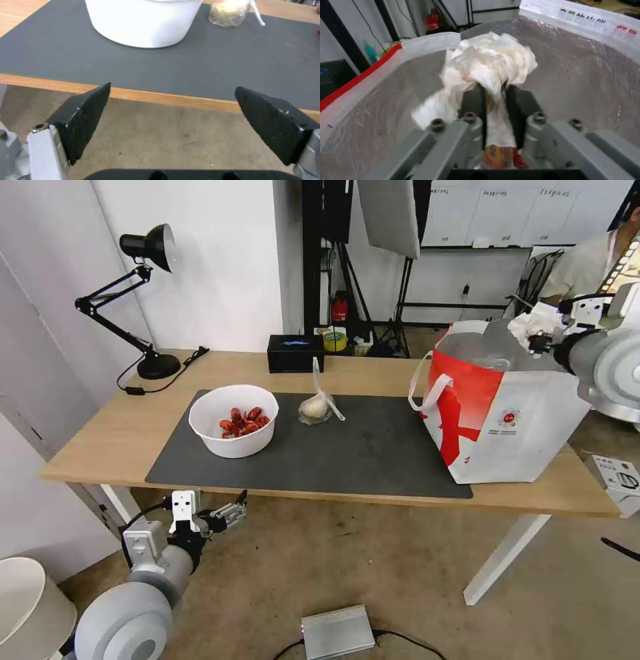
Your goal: Pick up the trash from the table and place it into the takeout bag.
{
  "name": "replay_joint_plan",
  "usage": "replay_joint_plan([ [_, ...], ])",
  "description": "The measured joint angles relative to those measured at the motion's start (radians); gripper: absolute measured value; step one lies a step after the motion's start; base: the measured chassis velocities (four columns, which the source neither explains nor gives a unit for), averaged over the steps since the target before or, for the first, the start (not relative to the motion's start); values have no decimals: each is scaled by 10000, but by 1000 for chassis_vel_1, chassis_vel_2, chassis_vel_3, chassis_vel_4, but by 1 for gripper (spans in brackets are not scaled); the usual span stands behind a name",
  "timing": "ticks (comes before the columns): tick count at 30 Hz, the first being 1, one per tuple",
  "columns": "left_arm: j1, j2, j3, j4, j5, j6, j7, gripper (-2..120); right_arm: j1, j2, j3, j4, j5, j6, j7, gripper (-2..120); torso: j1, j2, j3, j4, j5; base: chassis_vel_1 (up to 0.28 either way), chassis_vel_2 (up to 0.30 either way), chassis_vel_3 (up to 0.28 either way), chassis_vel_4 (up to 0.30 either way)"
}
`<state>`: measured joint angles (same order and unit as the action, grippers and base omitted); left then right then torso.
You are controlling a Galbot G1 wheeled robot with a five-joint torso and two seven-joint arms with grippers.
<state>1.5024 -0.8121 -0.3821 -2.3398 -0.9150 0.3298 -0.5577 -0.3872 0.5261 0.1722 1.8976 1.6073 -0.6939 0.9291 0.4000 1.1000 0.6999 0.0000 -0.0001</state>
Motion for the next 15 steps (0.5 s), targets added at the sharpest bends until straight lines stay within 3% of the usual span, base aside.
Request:
replay_joint_plan([
  [2, -3, 1, 4, 0, 0, -1, 1, 100, 1, 9, -10, -9, 0, 0, 25, 22, 0, 0, 0, 0, 0, 0, 0, 0, 0],
  [6, -14, 11, 15, 0, 0, -5, 4, 100, -16, 4, -25, -30, 8, -37, 125, 43, 0, 0, 0, 0, 0, 0, 0, 0, 0],
  [15, -72, 18, 64, 23, 1, -7, 8, 100, -120, 22, 7, 36, -19, -20, -28, 75, 0, 0, 0, -1, 0, 0, 0, 0, 0],
])
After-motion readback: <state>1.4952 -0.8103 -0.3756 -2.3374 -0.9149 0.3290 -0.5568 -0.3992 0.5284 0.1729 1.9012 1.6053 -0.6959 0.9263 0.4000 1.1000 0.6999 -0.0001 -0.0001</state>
